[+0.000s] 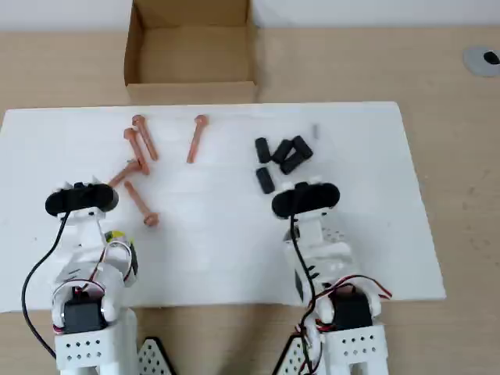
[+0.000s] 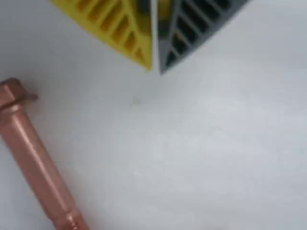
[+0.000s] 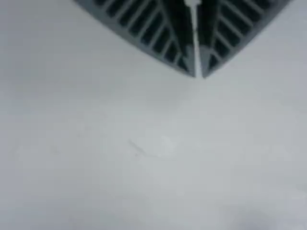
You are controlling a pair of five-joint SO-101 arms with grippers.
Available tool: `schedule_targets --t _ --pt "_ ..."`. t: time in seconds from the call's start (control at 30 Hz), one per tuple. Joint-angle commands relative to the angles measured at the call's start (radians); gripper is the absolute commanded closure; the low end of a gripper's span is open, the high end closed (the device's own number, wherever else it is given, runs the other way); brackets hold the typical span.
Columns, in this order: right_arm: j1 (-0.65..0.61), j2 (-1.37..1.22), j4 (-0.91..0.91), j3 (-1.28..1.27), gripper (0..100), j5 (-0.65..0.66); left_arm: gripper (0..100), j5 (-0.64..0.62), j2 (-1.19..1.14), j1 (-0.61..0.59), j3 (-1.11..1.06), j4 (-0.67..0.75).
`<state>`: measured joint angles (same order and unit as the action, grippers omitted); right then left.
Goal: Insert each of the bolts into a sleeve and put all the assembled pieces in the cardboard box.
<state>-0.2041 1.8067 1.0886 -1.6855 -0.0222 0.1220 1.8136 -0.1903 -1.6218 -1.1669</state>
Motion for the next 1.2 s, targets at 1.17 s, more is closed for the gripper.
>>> schedule_targets --t 1.17 --pt "0.007 0.114 0.003 0.004 98.8 0.011 99 0.002 0.008 0.002 0.003 0.006"
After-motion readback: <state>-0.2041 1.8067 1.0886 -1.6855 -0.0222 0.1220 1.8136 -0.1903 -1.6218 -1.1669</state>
